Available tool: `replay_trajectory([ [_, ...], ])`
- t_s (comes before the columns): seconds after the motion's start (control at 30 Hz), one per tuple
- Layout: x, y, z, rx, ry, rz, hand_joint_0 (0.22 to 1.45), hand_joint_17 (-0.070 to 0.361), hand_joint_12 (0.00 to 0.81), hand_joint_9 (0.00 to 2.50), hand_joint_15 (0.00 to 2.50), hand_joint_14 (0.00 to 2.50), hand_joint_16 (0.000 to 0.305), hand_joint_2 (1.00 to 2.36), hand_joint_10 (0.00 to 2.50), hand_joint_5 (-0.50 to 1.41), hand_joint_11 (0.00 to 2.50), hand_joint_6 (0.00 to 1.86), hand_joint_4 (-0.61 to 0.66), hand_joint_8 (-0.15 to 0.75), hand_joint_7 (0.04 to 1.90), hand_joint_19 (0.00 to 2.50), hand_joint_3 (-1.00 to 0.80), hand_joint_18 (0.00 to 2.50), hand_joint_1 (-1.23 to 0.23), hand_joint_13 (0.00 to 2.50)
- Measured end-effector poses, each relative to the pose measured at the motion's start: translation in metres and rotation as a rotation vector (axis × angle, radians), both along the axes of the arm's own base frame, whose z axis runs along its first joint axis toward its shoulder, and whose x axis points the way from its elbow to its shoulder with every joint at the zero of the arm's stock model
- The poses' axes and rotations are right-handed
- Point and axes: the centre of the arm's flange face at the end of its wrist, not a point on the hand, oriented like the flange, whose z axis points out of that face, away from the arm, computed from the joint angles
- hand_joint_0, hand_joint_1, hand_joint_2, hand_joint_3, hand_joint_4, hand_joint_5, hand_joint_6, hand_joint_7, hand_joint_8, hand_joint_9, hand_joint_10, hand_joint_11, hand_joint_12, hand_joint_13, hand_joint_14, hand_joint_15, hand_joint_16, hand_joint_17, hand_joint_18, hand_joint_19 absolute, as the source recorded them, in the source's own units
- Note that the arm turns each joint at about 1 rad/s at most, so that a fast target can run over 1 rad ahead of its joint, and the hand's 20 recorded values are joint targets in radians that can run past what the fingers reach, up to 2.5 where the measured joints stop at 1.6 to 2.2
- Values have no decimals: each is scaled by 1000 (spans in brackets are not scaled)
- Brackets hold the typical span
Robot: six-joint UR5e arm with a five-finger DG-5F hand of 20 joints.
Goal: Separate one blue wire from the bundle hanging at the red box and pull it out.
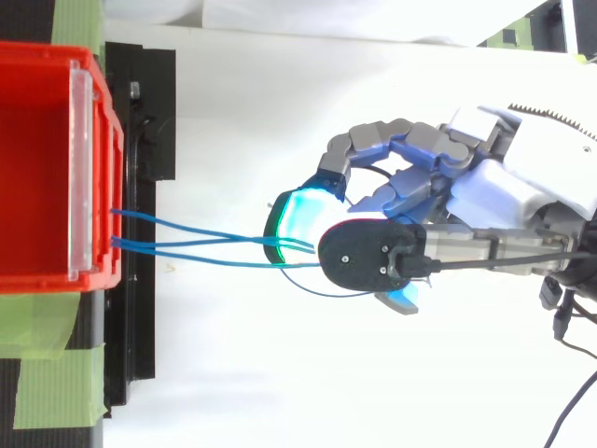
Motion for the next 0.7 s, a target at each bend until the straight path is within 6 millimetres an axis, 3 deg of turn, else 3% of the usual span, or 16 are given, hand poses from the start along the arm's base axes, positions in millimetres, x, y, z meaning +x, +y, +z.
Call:
replay_trajectory([
  [0.13,0,0,0,-1,0,0,597,101,303,1037,1538,11,45,1024,0,-228,1709,877,215,297,1026,665,-53,781,-719,1375],
  [0.47,0,0,0,-1,1,0,665,96,295,931,1522,13,43,1023,33,-249,1690,892,208,293,1006,631,-201,754,-909,1322],
  [0.6,0,0,0,-1,1,0,642,95,300,930,1526,14,42,1016,36,-249,1683,891,210,291,993,650,-300,751,-883,1320],
  [0.7,0,0,0,-1,0,0,563,97,308,956,1533,11,43,1012,72,-246,1656,881,216,302,985,671,-349,753,-743,1343],
])
